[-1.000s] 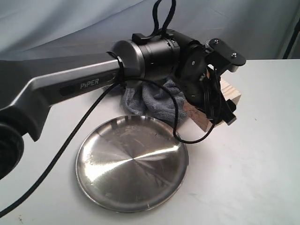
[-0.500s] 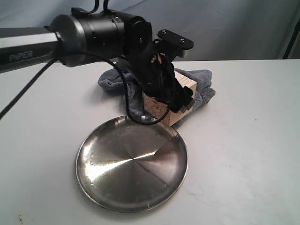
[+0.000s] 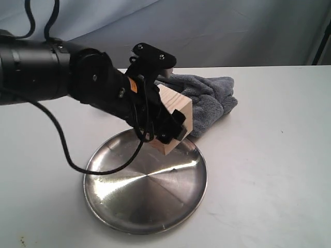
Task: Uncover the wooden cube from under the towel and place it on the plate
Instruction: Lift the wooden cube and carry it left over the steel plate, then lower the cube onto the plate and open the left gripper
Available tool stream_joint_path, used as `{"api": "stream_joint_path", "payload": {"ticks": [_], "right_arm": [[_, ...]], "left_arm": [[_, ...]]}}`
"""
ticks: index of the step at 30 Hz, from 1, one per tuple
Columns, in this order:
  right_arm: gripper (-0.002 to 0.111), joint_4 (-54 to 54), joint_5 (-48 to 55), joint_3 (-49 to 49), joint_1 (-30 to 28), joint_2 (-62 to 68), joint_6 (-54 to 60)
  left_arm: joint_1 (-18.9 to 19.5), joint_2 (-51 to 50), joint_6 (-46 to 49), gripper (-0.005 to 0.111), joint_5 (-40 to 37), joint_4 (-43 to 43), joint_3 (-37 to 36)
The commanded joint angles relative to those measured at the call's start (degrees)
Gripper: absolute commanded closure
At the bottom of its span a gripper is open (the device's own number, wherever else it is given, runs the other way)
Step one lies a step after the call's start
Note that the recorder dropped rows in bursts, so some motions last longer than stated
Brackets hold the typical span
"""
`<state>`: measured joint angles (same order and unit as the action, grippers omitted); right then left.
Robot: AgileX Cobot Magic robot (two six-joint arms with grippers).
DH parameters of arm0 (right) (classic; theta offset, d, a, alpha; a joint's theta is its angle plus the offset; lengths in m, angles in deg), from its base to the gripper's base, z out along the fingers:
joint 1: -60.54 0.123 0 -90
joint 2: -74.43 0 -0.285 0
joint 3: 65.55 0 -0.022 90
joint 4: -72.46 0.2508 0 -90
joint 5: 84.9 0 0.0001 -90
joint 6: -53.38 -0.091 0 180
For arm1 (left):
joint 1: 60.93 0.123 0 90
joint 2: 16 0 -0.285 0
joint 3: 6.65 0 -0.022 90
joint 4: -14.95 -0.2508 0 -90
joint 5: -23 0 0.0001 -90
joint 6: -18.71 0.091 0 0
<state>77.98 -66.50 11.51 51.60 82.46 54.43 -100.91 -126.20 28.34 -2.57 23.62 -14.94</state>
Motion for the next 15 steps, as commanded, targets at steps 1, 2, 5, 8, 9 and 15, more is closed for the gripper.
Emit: {"api": "stream_joint_path", "payload": {"ticks": [1, 2, 5, 8, 9, 15], "right_arm": [[0.108, 0.1, -0.1, 0.2, -0.2, -0.2, 0.1], [0.108, 0.1, -0.1, 0.2, -0.2, -0.2, 0.1], [0.108, 0.1, -0.1, 0.2, -0.2, -0.2, 0.1], [0.108, 0.1, -0.1, 0.2, -0.2, -0.2, 0.1], [0.108, 0.1, -0.1, 0.2, -0.2, -0.2, 0.1], [0.108, 0.1, -0.1, 0.2, -0.2, -0.2, 0.1]], "left_arm": [[0.0, 3.0, -0.7, 0.107, 5.1, 1.0, -5.4], [0.0, 3.6, -0.7, 0.107, 6.7, 1.0, -7.0], [0.0, 4.4, -0.7, 0.107, 13.3, 1.2, -12.4], [0.0, 4.9, -0.7, 0.107, 18.5, 1.2, -16.8], [0.0, 4.9, -0.7, 0.107, 19.4, 1.2, -17.7], [0.0, 4.9, -0.7, 0.107, 22.6, 1.2, -21.5]]}}
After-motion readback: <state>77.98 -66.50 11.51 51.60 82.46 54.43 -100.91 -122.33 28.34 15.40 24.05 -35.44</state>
